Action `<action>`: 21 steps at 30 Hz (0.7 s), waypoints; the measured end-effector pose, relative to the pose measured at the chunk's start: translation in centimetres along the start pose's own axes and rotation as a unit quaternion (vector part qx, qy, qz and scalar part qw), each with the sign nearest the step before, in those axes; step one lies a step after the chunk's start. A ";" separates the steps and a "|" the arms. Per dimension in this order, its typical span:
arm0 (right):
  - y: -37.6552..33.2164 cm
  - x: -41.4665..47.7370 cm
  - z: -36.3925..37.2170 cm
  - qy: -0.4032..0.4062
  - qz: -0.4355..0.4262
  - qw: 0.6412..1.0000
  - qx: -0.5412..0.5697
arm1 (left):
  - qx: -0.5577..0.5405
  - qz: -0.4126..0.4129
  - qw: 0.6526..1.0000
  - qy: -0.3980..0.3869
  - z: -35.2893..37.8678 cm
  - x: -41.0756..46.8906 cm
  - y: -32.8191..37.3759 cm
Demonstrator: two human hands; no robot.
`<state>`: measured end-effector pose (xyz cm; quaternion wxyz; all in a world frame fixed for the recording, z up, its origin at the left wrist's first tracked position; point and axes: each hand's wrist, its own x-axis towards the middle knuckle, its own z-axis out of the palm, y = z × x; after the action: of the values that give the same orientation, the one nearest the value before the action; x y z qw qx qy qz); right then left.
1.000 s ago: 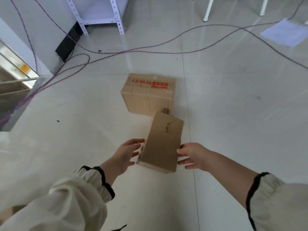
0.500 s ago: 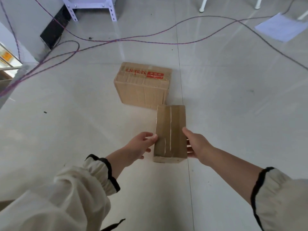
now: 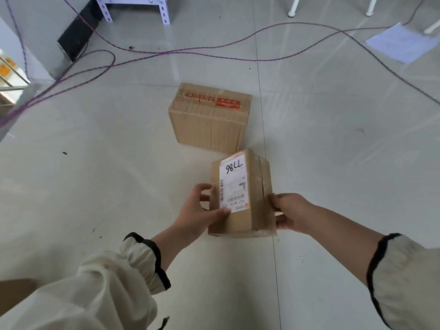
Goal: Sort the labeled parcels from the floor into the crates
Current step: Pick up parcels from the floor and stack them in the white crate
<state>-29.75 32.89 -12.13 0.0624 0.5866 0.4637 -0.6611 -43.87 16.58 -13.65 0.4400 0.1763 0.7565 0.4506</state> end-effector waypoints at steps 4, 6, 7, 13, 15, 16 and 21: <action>1.4 0.0 -0.1 0.015 0.015 0.984 -0.175 | -0.017 -0.046 0.998 -0.027 -0.2 -0.3 -0.7; 1.6 0.3 0.2 0.019 -0.025 0.956 -0.292 | -0.033 -0.090 0.993 -0.064 0.0 -0.5 -1.0; 1.6 0.5 0.4 0.015 -0.046 0.941 -0.336 | -0.034 -0.098 0.992 -0.068 0.2 -0.4 -1.2; 2.0 2.2 -0.6 0.087 -0.119 0.926 -0.348 | 0.098 -0.110 0.988 -0.034 2.4 -0.7 -0.1; 0.6 1.9 -1.2 0.157 -0.186 0.934 -0.262 | 0.141 -0.146 0.979 -0.035 3.0 -1.1 0.5; -0.4 1.8 -1.4 0.168 -0.217 0.935 -0.225 | 0.169 -0.168 0.970 -0.044 3.1 -1.4 0.7; -2.6 0.6 -0.3 0.093 -0.283 0.914 -0.277 | 0.230 -0.302 0.915 -0.139 1.0 -2.3 1.3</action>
<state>-31.34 34.80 -11.24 -0.0100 0.4488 0.7784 -0.4388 -41.96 16.27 -11.56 0.6033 0.0970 0.7874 0.0812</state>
